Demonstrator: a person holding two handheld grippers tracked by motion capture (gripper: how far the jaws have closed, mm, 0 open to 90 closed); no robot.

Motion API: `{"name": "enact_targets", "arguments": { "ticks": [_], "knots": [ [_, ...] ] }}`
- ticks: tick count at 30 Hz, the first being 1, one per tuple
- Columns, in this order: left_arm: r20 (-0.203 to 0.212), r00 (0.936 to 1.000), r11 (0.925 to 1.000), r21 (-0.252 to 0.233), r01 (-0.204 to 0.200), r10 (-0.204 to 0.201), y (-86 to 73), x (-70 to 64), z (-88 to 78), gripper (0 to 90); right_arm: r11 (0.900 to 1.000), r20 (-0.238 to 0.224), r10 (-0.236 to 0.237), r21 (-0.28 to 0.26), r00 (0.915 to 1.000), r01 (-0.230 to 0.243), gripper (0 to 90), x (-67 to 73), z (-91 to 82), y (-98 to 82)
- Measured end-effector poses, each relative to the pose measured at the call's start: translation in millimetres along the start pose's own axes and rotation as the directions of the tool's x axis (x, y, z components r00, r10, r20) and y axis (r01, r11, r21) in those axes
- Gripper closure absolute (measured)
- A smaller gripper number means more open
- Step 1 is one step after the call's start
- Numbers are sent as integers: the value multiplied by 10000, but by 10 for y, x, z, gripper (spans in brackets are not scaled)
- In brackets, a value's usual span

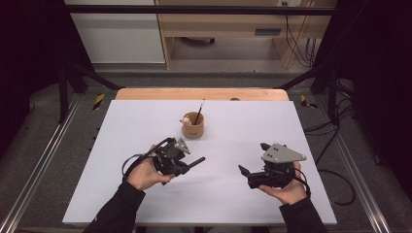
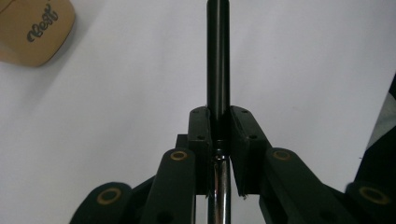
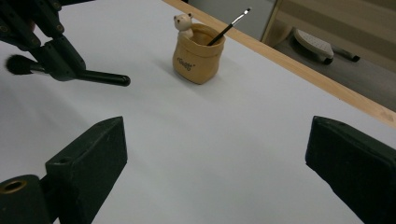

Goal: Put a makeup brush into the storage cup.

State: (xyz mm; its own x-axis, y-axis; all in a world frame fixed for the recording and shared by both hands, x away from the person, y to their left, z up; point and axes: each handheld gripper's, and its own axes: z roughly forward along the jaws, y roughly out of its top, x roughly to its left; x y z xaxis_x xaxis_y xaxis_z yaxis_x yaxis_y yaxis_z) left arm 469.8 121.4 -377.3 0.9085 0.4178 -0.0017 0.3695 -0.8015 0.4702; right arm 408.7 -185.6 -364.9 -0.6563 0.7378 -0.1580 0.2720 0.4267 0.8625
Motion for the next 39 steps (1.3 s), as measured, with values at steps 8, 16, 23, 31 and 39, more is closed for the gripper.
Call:
{"name": "enact_targets", "arguments": {
  "ticks": [8,16,23,31,39],
  "knots": [
    [196,9995,9994,-228,-261,266,53,-51,-100,790,9932,-226,-998,585,9948,1009,60,104,54,180],
    [319,9980,9981,-298,-536,546,96,-94,-145,790,9762,-567,-1782,1150,9824,1837,65,218,131,269],
    [458,9959,9965,-335,-761,776,131,-121,-145,790,9610,-1158,-2371,1177,9646,2504,63,329,156,331],
    [590,9941,9952,-404,-891,914,164,-157,-178,790,9349,-1667,-2982,1477,9398,3229,70,456,217,392],
    [781,9889,9911,-536,-1222,1262,193,-190,-172,790,8963,-2012,-3795,1620,9031,4127,93,569,269,455]
  ]
}}
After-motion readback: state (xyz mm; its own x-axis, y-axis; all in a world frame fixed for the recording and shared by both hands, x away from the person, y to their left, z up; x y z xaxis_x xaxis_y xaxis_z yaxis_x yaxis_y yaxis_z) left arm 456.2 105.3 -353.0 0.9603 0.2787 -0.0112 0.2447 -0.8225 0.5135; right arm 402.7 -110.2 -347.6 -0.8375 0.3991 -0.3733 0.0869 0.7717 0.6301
